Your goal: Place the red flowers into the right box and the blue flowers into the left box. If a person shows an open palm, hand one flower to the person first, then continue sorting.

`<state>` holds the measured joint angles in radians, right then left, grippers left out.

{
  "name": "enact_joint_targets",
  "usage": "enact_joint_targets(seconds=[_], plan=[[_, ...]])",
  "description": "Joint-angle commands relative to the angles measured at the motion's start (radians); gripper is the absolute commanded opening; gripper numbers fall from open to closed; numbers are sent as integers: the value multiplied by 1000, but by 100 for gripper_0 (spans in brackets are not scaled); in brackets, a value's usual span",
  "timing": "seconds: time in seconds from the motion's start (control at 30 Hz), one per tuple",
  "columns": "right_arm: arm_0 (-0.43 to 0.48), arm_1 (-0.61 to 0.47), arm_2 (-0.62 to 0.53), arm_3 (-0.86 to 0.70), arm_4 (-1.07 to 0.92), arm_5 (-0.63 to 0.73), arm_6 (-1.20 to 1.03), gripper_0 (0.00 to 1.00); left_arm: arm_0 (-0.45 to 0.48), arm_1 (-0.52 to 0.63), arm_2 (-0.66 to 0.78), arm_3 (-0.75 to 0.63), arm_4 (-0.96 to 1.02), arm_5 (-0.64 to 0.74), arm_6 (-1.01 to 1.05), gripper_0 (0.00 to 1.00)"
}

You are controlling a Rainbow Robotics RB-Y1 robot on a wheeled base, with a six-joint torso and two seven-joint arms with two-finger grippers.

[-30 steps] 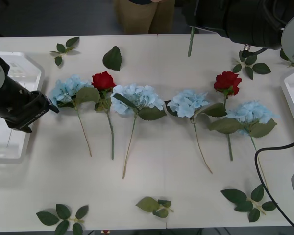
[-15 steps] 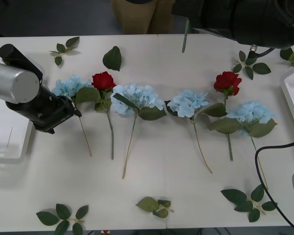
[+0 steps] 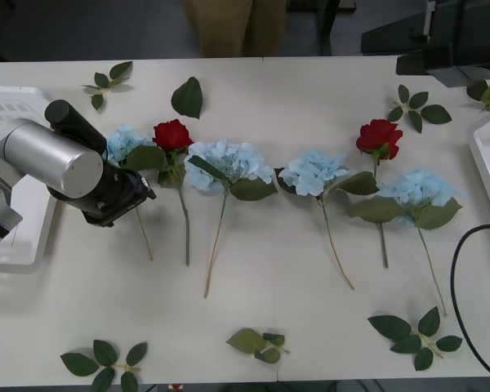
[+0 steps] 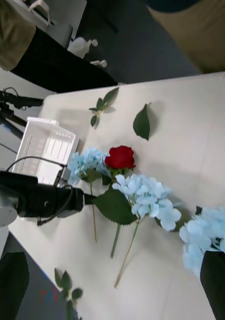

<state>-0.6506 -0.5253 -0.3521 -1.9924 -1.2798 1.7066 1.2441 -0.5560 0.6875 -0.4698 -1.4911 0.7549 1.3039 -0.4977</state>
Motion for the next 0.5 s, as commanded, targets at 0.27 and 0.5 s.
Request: enact_joint_targets(seconds=[0.27,0.5], plan=[[144,-318,140,333,-76,-79,469,100,-42,-52,-44,97,-106,-111,8,100],[201,-384,265,353,23,-216,632,100,-41,-54,-52,97,-131,-107,13,14]])
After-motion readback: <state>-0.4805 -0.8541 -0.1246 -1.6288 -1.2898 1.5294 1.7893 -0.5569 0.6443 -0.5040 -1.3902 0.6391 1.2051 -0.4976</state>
